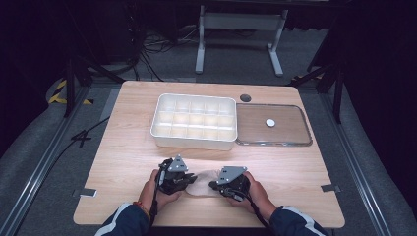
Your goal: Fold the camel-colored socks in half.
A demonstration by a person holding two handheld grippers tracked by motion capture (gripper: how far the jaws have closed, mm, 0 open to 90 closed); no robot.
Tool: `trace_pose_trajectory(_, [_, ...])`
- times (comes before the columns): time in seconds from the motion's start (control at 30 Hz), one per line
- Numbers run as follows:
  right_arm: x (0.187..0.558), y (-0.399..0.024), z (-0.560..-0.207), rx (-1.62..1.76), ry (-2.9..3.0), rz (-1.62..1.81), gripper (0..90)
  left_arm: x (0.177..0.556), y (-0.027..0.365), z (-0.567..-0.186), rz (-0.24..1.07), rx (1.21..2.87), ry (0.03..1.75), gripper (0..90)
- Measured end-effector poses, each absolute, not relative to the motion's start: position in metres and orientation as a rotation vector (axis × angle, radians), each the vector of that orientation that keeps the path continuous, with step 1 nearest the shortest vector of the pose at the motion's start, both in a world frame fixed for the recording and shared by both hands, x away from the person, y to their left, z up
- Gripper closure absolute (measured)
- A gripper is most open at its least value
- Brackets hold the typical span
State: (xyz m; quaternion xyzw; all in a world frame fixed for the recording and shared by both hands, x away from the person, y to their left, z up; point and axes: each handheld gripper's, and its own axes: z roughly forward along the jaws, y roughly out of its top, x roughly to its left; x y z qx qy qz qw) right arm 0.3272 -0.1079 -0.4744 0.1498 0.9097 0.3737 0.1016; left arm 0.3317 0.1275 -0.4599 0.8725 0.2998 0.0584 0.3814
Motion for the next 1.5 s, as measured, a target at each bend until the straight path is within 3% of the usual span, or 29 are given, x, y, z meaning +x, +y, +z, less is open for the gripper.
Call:
trace_pose_trajectory(0.83, [0.342, -0.108, -0.461, 0.455, 2.612, 1.139, 89.5, 0.334, 0.129, -0.455, 0.173, 2.197, 0.772, 84.5])
trace_pose_trajectory(1.5, [0.36, -0.09, -0.475, 0.511, 2.601, 1.079, 88.6, 0.341, 0.119, -0.446, 0.249, 2.187, 0.857, 84.2])
